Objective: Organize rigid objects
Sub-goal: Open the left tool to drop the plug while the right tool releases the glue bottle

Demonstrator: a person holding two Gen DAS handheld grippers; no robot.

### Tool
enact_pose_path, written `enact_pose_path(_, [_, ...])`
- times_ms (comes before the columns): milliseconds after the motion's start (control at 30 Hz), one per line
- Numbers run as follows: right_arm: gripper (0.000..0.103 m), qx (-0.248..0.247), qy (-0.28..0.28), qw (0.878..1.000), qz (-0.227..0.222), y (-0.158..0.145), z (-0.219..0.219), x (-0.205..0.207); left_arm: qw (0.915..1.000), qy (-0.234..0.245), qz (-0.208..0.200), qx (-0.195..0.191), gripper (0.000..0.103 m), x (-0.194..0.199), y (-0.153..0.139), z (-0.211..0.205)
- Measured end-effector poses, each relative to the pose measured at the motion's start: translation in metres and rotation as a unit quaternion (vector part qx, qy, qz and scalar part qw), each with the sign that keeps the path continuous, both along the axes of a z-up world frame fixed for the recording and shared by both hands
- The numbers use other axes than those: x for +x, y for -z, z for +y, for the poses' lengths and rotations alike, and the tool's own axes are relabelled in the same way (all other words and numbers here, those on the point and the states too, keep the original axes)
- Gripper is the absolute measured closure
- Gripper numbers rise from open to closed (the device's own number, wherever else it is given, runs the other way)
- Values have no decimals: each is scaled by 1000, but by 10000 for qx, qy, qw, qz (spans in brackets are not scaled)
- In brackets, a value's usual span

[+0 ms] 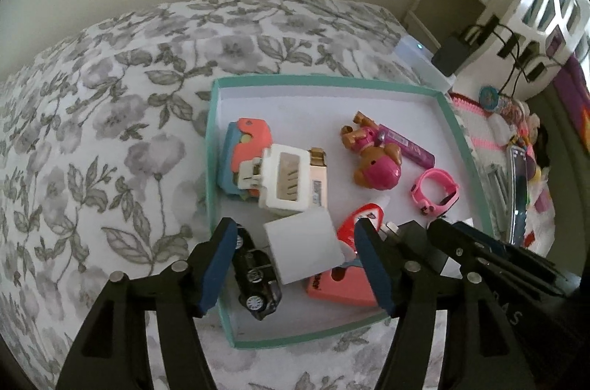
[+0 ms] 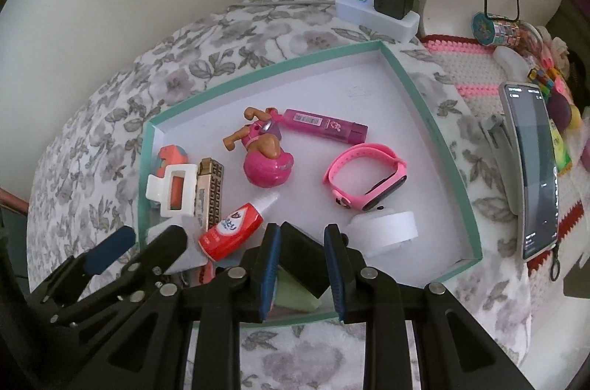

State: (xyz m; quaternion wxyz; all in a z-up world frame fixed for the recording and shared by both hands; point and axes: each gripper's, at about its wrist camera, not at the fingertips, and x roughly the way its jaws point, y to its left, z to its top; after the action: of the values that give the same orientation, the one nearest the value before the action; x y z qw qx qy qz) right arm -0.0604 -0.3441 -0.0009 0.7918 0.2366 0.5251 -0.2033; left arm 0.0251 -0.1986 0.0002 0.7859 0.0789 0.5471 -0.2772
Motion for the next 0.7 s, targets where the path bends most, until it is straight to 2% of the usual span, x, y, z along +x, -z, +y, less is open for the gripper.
enact_pose_path(167, [76,-43,-93,9999,39,1,6,1,9987,-399,-249,211,35,9,-6,20])
enact_pose_path(367, [76,-214,-309,9993,59,2,22,6,9942,-870,-354,524,31,22,-1,52])
enact_pose_path(467, [66,-287,-412,9987,38,2,30,8,9918,-1067,-398,585,12,25,1,68])
enact_pose_path(533, [55,-345,-473,9983,13,2,36,8,9907,-1158,-434,573,12,25,0,77])
enact_pose_path(700, [40,-485,-634,9968,-34,2,48,7,9887,-1236,-573,620,9,22,-2,93])
